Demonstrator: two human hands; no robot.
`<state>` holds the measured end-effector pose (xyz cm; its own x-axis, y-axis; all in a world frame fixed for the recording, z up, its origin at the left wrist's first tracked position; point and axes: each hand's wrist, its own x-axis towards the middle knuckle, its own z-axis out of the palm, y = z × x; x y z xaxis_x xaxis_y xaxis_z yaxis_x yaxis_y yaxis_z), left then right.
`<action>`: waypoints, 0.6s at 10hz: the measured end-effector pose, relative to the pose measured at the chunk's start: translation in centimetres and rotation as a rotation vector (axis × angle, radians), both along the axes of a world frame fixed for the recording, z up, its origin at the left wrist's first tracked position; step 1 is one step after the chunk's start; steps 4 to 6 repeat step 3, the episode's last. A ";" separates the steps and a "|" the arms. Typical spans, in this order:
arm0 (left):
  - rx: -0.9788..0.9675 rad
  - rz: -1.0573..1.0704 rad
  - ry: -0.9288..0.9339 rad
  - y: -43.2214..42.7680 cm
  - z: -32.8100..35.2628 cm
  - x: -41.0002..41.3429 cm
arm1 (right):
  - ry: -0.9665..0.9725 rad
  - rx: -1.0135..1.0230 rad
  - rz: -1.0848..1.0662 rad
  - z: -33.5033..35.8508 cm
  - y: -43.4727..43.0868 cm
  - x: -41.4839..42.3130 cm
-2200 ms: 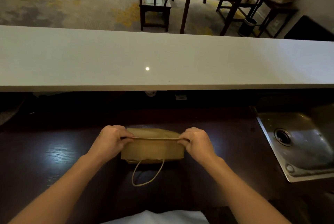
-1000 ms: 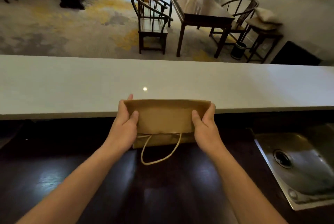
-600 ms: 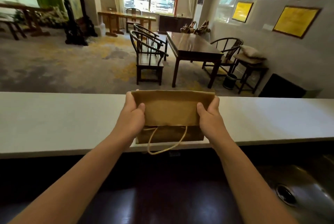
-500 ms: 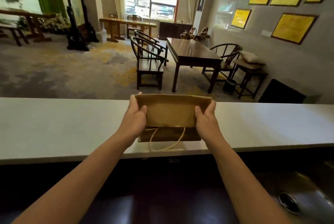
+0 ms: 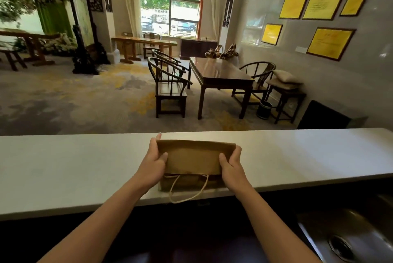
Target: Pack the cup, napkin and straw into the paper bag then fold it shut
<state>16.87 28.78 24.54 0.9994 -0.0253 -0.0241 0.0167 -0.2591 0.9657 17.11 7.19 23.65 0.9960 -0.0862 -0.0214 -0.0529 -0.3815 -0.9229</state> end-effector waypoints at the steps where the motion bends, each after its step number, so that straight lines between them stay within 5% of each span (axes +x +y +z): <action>1: 0.024 -0.016 -0.081 0.5 0.3 -0.2 | -0.058 -0.039 0.040 0.3 -0.5 -0.1; 3: 0.250 0.002 -0.238 0.2 1.9 0.0 | -0.154 -0.191 0.066 1.4 -1.0 -0.1; 6: 0.250 0.002 -0.238 0.2 1.9 0.0 | -0.154 -0.191 0.066 1.4 -1.0 -0.1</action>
